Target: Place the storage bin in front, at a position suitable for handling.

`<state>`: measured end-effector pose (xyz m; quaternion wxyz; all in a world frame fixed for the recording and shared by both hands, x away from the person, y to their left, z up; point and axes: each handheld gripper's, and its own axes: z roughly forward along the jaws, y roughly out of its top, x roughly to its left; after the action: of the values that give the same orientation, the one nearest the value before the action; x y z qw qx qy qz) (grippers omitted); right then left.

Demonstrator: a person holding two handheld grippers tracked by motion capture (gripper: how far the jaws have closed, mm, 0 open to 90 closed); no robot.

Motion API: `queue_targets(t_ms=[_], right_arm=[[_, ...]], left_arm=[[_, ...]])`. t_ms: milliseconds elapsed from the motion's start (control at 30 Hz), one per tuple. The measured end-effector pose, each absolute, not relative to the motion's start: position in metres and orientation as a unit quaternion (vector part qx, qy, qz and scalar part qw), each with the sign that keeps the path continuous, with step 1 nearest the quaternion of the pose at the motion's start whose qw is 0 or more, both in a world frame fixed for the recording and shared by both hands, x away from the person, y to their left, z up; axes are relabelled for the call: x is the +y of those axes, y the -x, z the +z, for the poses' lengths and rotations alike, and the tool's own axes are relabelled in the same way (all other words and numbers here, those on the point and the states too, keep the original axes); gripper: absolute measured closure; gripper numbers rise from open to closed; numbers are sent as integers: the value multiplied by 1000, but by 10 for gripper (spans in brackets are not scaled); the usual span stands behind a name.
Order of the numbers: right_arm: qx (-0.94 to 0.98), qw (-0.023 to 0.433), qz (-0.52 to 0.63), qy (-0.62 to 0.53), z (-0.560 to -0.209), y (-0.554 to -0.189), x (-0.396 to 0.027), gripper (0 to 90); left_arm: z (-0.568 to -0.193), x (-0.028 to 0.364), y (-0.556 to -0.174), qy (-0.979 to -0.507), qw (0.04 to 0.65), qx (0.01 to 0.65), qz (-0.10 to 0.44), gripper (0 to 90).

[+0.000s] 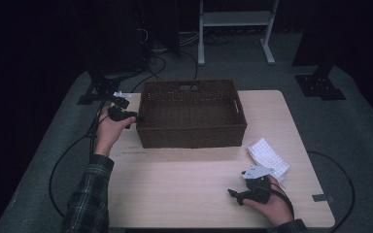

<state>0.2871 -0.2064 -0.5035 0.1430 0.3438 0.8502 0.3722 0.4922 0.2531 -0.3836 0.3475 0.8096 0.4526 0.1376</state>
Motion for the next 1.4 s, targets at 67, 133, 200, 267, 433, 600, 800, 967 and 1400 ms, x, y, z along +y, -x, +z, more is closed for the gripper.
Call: queue_targets(t_ms=[67, 133, 200, 267, 433, 600, 800, 967, 1400], right_arm=[[850, 143, 372, -344, -503, -287, -206, 125], [850, 143, 372, -344, -503, -287, -206, 125], [850, 143, 372, -344, -503, -287, -206, 125], [850, 143, 372, -343, -503, -287, -206, 125], [850, 143, 372, -344, -503, -287, -207, 127], [850, 144, 372, -343, -503, -287, -207, 129], [850, 144, 373, -345, -503, -286, -207, 129], [850, 144, 373, -344, -503, -286, -207, 129], [850, 144, 373, -345, -503, -286, -207, 129]], left_arm=[[-385, 252, -493, -812, 340, 454, 140, 581], [-384, 252, -493, -809, 339, 459, 139, 588], [-384, 251, -492, -811, 334, 460, 143, 597], [-384, 249, -491, -809, 332, 463, 146, 606], [-383, 249, -486, -806, 328, 470, 148, 618], [-382, 251, -479, -807, 324, 472, 145, 615], [-381, 252, -466, -802, 329, 480, 134, 601], [-382, 254, -455, -797, 338, 485, 123, 587], [-380, 247, -426, -800, 333, 484, 120, 538]])
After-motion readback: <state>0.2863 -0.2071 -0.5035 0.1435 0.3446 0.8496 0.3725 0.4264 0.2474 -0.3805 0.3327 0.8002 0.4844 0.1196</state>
